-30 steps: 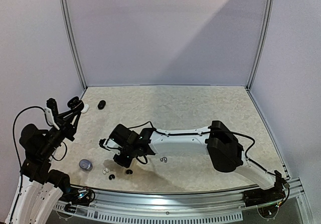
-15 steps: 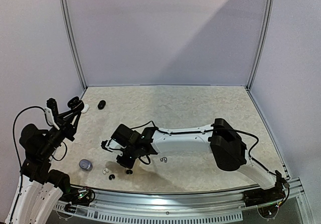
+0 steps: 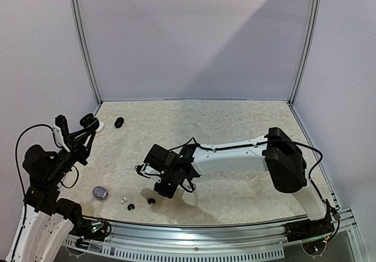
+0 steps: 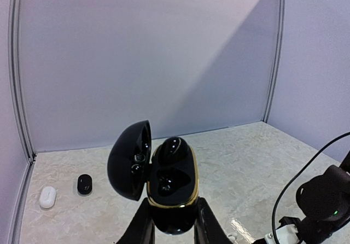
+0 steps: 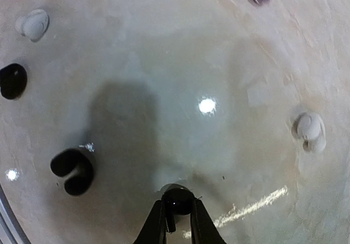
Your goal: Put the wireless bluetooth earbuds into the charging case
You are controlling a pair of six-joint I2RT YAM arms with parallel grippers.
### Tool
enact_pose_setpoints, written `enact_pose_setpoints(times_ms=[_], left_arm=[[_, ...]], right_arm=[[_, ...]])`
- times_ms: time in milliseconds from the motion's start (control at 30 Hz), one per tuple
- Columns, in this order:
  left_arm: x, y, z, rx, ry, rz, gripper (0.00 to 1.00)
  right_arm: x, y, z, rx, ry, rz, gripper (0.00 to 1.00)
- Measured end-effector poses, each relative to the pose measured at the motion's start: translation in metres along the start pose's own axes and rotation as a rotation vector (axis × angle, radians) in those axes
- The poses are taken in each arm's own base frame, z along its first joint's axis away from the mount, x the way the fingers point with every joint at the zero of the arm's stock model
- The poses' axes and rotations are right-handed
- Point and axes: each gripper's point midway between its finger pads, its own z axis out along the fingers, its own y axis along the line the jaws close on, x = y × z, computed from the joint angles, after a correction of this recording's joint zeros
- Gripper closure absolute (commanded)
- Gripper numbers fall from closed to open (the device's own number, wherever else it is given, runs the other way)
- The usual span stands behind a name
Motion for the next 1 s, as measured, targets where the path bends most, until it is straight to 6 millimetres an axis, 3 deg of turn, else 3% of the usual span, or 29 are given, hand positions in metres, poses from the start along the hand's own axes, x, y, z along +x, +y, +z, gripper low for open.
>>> enact_pose_setpoints(times_ms=[233, 533, 800, 1000], left_arm=[[0.001, 0.0, 0.001, 0.004, 0.006, -0.002, 1.0], [0.003, -0.002, 0.001, 0.012, 0.011, -0.003, 1.0], [0.003, -0.004, 0.001, 0.026, 0.014, -0.004, 1.0], [0.005, -0.004, 0.001, 0.028, 0.017, -0.005, 1.0]], right_arm=[[0.04, -0.013, -0.02, 0.024, 0.118, 0.103, 0.82], [0.078, -0.008, -0.038, 0.016, 0.31, 0.177, 0.63], [0.057, -0.006, -0.052, 0.004, 0.314, 0.213, 0.57], [0.039, -0.009, -0.05, 0.009, 0.286, 0.21, 0.55]])
